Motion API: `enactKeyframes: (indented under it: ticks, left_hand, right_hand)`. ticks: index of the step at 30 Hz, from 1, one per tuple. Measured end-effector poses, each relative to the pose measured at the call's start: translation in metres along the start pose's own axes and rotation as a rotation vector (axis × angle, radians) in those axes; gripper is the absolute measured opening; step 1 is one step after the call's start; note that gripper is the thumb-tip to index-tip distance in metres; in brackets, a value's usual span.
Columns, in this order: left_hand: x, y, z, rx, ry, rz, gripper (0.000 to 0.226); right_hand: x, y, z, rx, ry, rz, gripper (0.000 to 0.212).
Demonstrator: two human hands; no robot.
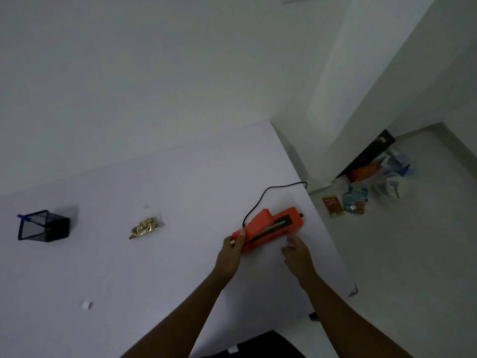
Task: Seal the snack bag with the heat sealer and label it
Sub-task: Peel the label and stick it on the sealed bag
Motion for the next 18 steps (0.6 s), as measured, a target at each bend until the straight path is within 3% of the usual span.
enactKeyframes:
  ticks: [5,9,14,18]
  left_hand:
    - [-0.03,0.026,0.003,0.01,0.031,0.028,0.083]
    - [-0.051,0.03,0.002,0.028,0.045,0.072,0.094]
    - [-0.068,0.044,0.019,0.097,0.172,0.041,0.054]
    - [-0.087,0.064,0.052,0.096,0.265,-0.023,0.049]
  right_hand:
    - [-0.04,-0.051,0.04,-0.088,0.25,0.051,0.059]
    - [-0.072,-0.081,0.031,0.086,0.05,0.101,0.043]
    - [-0.098,-0.104,0.002,0.195,-0.005,0.174,0.051]
    - [-0.109,-0.134,-0.038,0.167,-0.057,0.211,0.036]
Point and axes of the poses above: each hand's wrist, its own x-axis away from the middle knuckle, its own z-axis out of the back of the hand, y = z × x, the point moved 8 cm from there along -x, towards the middle knuckle, and after that the axes turned 13 degrees about -x, right-handed, at the moved point
